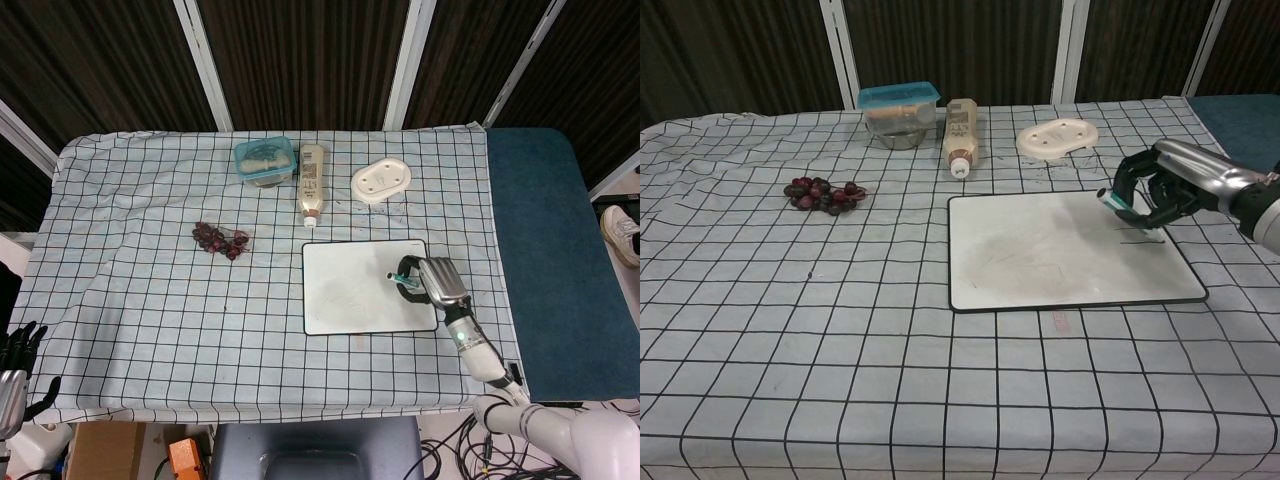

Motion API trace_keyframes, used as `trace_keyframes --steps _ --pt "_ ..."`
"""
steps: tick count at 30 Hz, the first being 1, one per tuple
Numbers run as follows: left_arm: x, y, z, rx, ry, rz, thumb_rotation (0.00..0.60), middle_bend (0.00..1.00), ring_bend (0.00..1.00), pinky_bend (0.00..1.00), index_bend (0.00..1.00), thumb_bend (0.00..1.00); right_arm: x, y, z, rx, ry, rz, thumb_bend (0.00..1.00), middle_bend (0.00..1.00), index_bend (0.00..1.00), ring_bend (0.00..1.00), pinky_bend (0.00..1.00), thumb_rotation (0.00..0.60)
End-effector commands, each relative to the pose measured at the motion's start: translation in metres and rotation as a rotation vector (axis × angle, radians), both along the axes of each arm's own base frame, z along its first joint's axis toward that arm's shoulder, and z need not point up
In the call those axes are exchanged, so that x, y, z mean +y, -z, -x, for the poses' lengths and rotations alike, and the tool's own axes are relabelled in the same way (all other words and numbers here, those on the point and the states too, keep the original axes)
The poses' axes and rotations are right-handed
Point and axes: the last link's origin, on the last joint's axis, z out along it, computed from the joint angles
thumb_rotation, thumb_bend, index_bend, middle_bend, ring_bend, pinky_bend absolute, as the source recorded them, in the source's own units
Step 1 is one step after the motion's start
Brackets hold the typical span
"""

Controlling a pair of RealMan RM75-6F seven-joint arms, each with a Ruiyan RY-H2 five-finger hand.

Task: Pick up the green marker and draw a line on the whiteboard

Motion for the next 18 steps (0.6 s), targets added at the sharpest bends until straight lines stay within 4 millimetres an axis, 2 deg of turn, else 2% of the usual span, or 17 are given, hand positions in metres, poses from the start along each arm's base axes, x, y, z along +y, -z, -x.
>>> trace_keyframes --steps 1,12,18 --pt "0.000 0.000 0.000 0.001 0.000 0.001 0.600 0.00 0.00 0.04 0.00 0.39 0.000 -0.002 0.004 0.001 0.005 0.003 0.35 0.73 1.00 0.73 0.79 0.600" --pt "0.000 0.001 -0.001 -0.004 0.004 -0.001 0.600 0.00 0.00 0.04 0.00 0.39 0.001 -0.011 0.009 -0.022 0.007 0.016 0.35 0.73 1.00 0.73 0.79 0.600" --pt "-0.002 0.000 -0.001 -0.009 0.009 -0.007 0.600 0.00 0.00 0.04 0.00 0.39 0.005 -0.036 0.006 -0.024 -0.048 0.069 0.35 0.73 1.00 0.73 0.79 0.600"
